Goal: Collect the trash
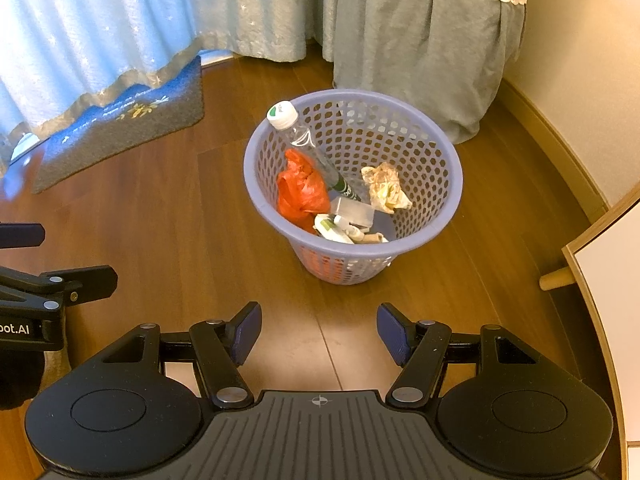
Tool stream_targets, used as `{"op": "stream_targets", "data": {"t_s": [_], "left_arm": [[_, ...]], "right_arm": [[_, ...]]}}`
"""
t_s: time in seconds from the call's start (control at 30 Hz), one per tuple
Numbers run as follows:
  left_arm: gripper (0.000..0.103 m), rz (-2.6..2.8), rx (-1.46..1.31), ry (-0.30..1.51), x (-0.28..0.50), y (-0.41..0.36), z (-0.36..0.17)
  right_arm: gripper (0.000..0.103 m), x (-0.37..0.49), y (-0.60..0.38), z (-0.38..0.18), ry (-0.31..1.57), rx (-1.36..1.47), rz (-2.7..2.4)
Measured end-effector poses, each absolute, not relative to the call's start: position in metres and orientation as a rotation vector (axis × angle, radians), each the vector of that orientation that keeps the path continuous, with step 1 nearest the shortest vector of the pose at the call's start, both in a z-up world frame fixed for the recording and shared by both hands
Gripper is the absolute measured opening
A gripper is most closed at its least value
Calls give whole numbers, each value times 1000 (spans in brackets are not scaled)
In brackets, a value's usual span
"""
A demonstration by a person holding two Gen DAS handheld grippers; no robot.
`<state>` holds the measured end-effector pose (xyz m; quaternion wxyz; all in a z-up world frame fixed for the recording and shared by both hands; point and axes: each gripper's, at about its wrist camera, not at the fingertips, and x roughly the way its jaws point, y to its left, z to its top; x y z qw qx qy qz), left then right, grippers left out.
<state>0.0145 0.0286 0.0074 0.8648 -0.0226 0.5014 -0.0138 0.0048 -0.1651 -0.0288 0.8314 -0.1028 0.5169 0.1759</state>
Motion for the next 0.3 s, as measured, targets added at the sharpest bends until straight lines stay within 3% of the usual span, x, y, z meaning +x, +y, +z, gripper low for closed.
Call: {"op": "stream_targets", "data": {"t_s": [0.3], "left_arm": [[102, -10, -77, 1031, 15, 34, 10]], "right_arm": [[61, 4, -164, -29, 1098, -220, 374]]}}
